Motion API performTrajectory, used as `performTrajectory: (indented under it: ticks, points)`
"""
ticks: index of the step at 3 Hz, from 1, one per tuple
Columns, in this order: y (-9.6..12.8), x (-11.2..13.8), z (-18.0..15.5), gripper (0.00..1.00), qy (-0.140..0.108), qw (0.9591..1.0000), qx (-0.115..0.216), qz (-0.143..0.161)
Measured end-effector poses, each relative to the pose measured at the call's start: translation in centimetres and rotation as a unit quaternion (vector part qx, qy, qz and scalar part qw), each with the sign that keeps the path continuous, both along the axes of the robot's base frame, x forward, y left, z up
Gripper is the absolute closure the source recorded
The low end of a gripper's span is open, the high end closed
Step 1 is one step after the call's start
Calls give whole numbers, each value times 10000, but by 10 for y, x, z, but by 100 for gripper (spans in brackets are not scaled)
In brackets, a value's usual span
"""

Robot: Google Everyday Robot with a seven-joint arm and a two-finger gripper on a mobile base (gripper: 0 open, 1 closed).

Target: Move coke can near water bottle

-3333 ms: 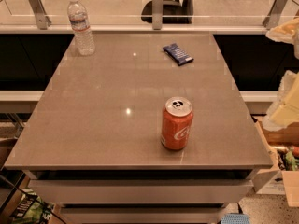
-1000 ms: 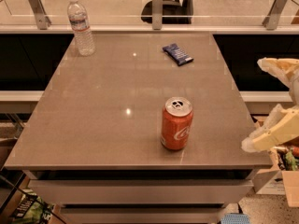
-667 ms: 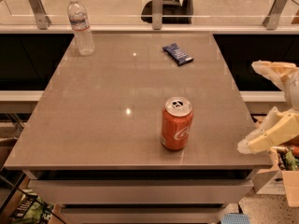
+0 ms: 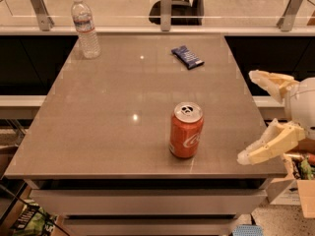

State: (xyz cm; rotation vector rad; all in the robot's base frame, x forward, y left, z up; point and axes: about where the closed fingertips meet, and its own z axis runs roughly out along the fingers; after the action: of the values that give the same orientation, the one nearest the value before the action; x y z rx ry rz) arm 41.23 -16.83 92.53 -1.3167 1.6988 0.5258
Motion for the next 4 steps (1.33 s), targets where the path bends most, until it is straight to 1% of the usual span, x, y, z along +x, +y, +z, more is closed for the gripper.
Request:
performTrajectory:
  ticks: [1, 2, 3, 4]
  points:
    - [11, 3, -5, 0, -42, 9989, 374, 274]
    - [20, 5, -11, 0, -49, 9960, 703, 546]
    - [28, 8, -20, 0, -35, 9918, 1011, 775]
    - [41, 9, -30, 0, 37, 9862, 1304, 1017]
